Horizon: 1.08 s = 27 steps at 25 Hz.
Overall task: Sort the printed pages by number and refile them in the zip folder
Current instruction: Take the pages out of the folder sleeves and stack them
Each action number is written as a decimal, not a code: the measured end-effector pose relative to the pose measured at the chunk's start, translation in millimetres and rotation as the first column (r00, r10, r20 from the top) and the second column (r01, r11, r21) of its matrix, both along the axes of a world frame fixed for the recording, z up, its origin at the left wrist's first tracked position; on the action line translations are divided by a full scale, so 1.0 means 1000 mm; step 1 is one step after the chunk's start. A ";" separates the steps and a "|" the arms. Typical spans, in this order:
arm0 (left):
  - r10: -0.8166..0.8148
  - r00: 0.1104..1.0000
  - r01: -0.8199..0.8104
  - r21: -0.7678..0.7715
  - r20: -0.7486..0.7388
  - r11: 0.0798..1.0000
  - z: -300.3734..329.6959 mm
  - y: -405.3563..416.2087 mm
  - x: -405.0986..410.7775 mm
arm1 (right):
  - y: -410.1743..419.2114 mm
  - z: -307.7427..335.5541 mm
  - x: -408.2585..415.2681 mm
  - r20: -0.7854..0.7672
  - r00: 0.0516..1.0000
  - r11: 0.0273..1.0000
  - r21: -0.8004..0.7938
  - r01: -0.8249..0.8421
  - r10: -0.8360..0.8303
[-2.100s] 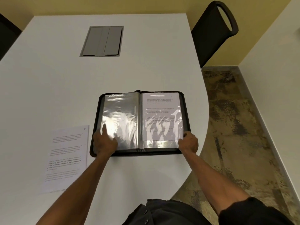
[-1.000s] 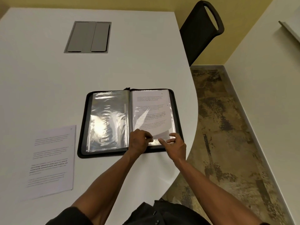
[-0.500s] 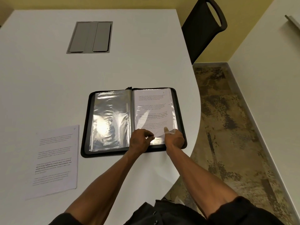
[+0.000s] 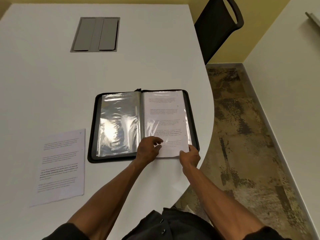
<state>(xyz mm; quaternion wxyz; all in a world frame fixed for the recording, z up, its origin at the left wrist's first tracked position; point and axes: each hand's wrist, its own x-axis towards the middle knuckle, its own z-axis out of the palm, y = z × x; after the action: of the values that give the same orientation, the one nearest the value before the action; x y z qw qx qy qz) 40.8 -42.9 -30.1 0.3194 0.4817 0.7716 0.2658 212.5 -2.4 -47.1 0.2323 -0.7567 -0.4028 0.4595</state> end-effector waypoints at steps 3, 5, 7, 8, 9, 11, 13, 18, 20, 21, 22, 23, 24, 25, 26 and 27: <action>0.071 0.997 -0.071 0.041 -0.009 0.997 -0.005 -0.019 -0.002 | -0.020 0.000 0.013 -0.059 0.998 0.999 -0.032 0.011 -0.013; 0.208 0.978 -0.208 -0.006 -0.003 0.978 -0.007 -0.038 -0.002 | -0.035 -0.001 0.020 -0.136 0.988 0.994 -0.088 0.058 -0.069; 0.333 0.943 -0.330 -0.123 0.009 0.936 -0.009 -0.056 0.001 | -0.051 0.002 0.027 -0.239 0.962 0.985 -0.141 0.102 -0.134; 0.364 0.931 -0.351 -0.190 0.040 0.917 -0.011 -0.065 0.003 | -0.060 0.005 0.029 -0.280 0.947 0.980 -0.158 0.117 -0.158; 0.380 0.920 -0.348 -0.254 0.091 0.903 -0.013 -0.073 0.004 | -0.068 0.009 0.030 -0.303 0.938 0.978 -0.169 0.120 -0.167; 0.430 0.870 -0.329 -0.366 0.241 0.871 -0.012 -0.086 0.004 | -0.086 0.015 0.033 -0.317 0.933 0.977 -0.175 0.121 -0.172; 0.487 0.788 -0.328 -0.414 0.376 0.849 -0.011 -0.098 -0.001 | -0.103 0.020 0.035 -0.320 0.931 0.976 -0.184 0.119 -0.174; 0.434 0.751 -0.240 -0.406 0.498 0.882 -0.007 -0.126 -0.018 | -0.139 0.032 0.045 -0.399 0.906 0.969 -0.244 0.045 -0.142; 0.388 0.757 -0.187 -0.395 0.526 0.900 -0.003 -0.137 -0.019 | -0.140 0.041 0.055 -0.469 0.859 0.962 -0.260 0.086 -0.204; 0.364 0.766 -0.164 -0.388 0.530 0.907 -0.003 -0.143 -0.017 | -0.138 0.046 0.060 -0.493 0.834 0.954 -0.276 0.119 -0.246; 0.348 0.772 -0.147 -0.383 0.532 0.912 -0.002 -0.148 -0.015 | -0.134 0.047 0.068 -0.496 0.823 0.947 -0.289 0.144 -0.276; 0.340 0.772 -0.135 -0.385 0.537 0.913 -0.002 -0.154 -0.013 | -0.131 0.051 0.072 -0.487 0.823 0.939 -0.311 0.148 -0.291; 0.336 0.763 -0.120 -0.389 0.552 0.913 -0.002 -0.160 -0.010 | -0.127 0.053 0.077 -0.471 0.835 0.935 -0.329 0.133 -0.285; 0.331 0.747 -0.101 -0.394 0.577 0.914 0.000 -0.166 -0.008 | -0.126 0.055 0.077 -0.475 0.839 0.930 -0.356 0.092 -0.265; 0.327 0.725 -0.081 -0.397 0.606 0.914 0.001 -0.171 -0.007 | -0.124 0.055 0.077 -0.489 0.836 0.922 -0.384 0.052 -0.251; 0.324 0.705 -0.064 -0.399 0.631 0.915 0.004 -0.175 -0.007 | -0.123 0.057 0.076 -0.498 0.832 0.914 -0.404 0.024 -0.243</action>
<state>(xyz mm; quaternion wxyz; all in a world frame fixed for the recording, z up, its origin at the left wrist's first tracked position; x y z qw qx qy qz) 33.5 -218.2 -26.3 0.6307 0.1997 0.6798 0.3166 288.1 -125.8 9.5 0.2165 -0.6541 -0.1691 0.7048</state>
